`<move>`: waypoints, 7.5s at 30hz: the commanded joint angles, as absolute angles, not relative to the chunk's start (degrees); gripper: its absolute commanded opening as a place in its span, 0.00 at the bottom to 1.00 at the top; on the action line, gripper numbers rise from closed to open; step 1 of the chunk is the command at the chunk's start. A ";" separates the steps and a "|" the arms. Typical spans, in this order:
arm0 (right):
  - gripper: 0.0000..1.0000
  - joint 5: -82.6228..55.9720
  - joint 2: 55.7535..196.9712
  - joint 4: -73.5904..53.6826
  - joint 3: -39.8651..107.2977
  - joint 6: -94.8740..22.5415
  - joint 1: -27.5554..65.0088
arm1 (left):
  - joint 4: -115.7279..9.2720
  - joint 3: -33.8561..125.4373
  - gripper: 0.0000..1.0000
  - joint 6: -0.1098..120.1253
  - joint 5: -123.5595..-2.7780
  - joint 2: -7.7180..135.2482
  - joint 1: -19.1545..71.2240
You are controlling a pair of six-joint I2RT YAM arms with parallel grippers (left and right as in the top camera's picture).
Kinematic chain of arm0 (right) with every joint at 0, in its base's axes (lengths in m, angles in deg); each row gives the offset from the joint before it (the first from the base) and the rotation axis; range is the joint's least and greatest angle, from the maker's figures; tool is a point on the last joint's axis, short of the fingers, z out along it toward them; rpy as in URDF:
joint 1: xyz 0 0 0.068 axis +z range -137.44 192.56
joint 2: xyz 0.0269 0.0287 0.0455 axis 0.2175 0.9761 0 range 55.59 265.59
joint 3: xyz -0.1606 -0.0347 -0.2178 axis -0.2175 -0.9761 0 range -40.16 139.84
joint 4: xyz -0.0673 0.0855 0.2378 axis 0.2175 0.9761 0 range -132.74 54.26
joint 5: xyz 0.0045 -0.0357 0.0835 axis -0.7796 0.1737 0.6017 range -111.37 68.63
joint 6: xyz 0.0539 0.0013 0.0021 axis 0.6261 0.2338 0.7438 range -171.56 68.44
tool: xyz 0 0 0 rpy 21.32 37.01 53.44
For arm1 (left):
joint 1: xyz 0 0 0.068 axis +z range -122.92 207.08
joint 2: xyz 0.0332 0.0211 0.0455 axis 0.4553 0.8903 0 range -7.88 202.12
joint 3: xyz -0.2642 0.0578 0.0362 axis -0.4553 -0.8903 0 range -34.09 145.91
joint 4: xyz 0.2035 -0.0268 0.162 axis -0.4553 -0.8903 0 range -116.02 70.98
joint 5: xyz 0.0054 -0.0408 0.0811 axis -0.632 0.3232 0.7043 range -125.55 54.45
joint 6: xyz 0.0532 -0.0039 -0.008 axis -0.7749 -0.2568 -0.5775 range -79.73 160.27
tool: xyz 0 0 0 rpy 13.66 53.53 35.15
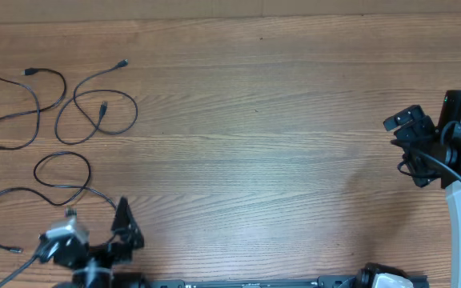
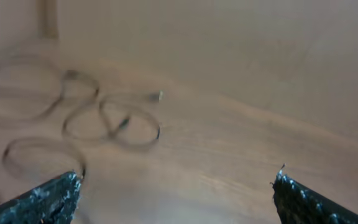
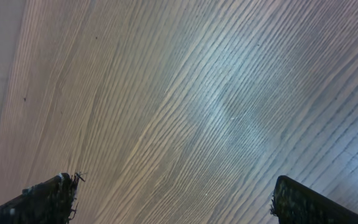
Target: Untangle cables
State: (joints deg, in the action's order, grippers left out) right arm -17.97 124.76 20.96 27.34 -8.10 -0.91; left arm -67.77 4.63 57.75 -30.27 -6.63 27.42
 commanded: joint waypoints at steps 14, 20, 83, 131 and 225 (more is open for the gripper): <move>1.00 -18.76 124.84 20.81 28.26 -8.19 -1.02 | -31.05 -26.18 1.00 41.40 -41.18 -7.70 28.80; 1.00 -18.76 124.84 20.83 28.26 -8.17 -1.02 | -24.13 -31.74 1.00 39.71 -41.57 -7.70 29.00; 1.00 -18.76 123.29 21.20 28.26 -8.19 -0.89 | -23.21 -33.79 1.00 43.28 -40.07 -7.63 29.00; 1.00 -18.76 60.41 -40.26 -22.49 -8.19 4.25 | -23.21 -33.79 1.00 43.28 -40.07 -7.63 29.00; 1.00 -20.88 55.75 -37.94 -39.71 -55.05 12.84 | -23.21 -33.79 1.00 43.28 -40.07 -7.63 29.00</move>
